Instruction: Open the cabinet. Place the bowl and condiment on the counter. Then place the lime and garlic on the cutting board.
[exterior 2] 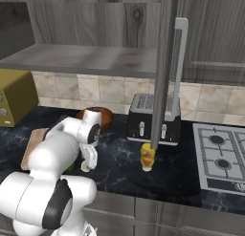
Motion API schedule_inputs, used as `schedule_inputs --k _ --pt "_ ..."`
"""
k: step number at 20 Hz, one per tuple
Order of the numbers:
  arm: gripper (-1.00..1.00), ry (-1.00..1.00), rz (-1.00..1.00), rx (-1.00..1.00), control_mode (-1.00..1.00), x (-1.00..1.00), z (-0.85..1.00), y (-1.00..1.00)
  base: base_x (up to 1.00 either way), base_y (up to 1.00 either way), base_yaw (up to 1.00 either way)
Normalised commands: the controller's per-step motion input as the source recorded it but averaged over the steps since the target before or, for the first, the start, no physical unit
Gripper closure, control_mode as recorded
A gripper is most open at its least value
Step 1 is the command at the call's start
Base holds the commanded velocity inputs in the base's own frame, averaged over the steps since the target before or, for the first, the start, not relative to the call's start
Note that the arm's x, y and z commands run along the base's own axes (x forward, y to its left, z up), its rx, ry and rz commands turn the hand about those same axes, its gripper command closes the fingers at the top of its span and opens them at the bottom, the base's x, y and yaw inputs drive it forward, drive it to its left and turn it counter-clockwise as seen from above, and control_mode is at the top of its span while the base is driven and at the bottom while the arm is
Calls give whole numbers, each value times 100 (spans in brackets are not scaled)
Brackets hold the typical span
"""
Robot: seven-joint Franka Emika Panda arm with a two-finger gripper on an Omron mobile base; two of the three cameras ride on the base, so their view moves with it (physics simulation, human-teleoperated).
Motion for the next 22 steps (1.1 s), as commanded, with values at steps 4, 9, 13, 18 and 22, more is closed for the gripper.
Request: schedule_inputs --k 4,9,13,18,22 --pt "-100 -9 7 -8 -100 6 -2 0 0 0 0" --pt "-100 -15 8 -5 -100 0 0 0 0 0 0" --pt "-100 -19 8 -5 -100 -4 -2 0 0 0 0" --pt "-100 -14 7 -5 -100 -3 -5 0 0 0 0" --pt "-100 -10 7 -5 -100 0 -9 0 0 0 0"
